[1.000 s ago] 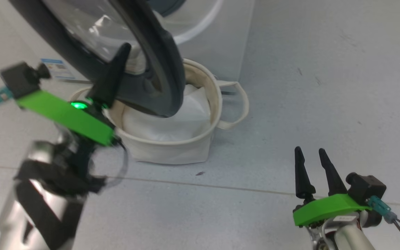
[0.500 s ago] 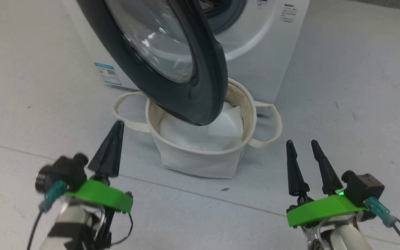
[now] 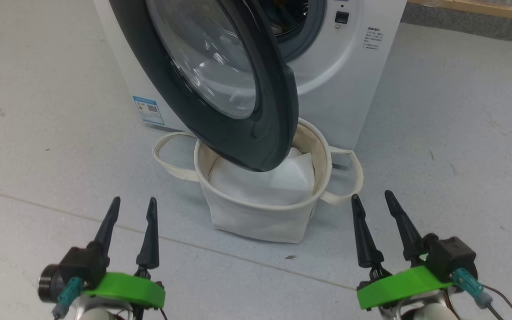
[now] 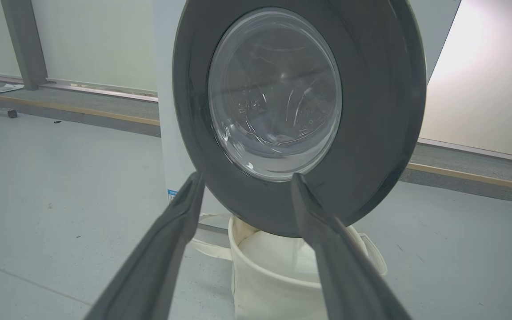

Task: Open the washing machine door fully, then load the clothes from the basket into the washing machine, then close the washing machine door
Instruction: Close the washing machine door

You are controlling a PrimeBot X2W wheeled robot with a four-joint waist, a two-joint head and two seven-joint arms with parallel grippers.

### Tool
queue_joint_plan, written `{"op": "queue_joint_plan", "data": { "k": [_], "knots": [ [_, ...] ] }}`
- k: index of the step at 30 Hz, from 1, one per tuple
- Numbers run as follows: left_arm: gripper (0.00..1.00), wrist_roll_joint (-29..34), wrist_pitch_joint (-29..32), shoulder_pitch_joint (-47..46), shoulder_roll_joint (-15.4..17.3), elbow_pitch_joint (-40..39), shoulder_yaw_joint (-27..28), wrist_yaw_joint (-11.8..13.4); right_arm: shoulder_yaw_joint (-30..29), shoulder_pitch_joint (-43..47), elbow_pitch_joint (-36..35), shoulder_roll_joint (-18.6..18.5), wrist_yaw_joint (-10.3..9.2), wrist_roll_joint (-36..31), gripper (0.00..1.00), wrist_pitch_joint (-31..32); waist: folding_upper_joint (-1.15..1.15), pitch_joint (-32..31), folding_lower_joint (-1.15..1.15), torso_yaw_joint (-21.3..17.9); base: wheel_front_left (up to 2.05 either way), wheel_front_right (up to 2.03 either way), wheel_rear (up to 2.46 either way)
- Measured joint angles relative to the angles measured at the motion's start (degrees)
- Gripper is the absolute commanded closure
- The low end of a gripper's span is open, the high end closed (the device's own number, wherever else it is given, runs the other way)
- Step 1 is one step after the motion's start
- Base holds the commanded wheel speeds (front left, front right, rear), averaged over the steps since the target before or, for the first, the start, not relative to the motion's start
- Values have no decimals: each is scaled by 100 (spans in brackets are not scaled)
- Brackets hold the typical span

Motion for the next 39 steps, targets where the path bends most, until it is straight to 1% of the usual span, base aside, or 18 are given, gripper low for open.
{"op": "queue_joint_plan", "data": {
  "k": [8,10,11,16,23,26,29,30,33,35,37,38,39],
  "knots": [
    [0,178,0,71,-90,26,41,-185,-70,11,55,0,0,124,0,0,0,-28,0,55,0,0,0],
    [0,205,0,71,-99,98,38,-198,-85,12,68,0,0,155,0,0,0,-29,0,82,0,0,0],
    [0,203,0,71,-107,276,34,-234,-89,12,69,0,0,164,0,0,0,-31,0,115,0,0,0],
    [0,133,1,66,-115,419,15,-236,-45,-4,29,0,0,209,0,0,0,-16,0,180,0,0,0],
    [0,-43,1,29,-123,646,-299,-285,522,-466,35,-1,0,9,0,0,0,37,0,390,0,0,0],
    [0,-48,1,-39,-124,705,-422,-285,801,-761,220,-7,0,-114,0,0,0,67,0,522,0,0,0],
    [0,-143,1,-160,-124,809,-587,-285,1101,-1048,638,-21,0,-286,0,0,0,119,0,666,0,0,0],
    [0,-145,1,-199,-124,842,-654,-285,1214,-1146,782,-25,0,-319,100,0,0,146,0,718,0,0,0],
    [0,-244,1,-328,-126,889,-860,-282,1443,-1497,1205,-36,0,-409,100,0,0,244,0,887,0,0,0],
    [0,-301,1,-420,-127,921,-968,-281,1439,-1770,1488,-38,0,-460,100,0,0,322,0,1004,0,0,0],
    [0,-378,1,-502,-129,981,-1058,-276,1258,-2020,1773,-45,0,-327,100,0,0,405,0,1119,0,0,0],
    [0,-456,1,-539,-134,1028,-1081,-276,1077,-2126,1942,-38,0,-34,100,0,0,451,0,1177,0,0,0],
    [0,-505,1,-571,-135,1081,-1096,-275,948,-2234,2167,-48,0,63,100,0,0,493,0,1232,0,0,0]
  ]
}}
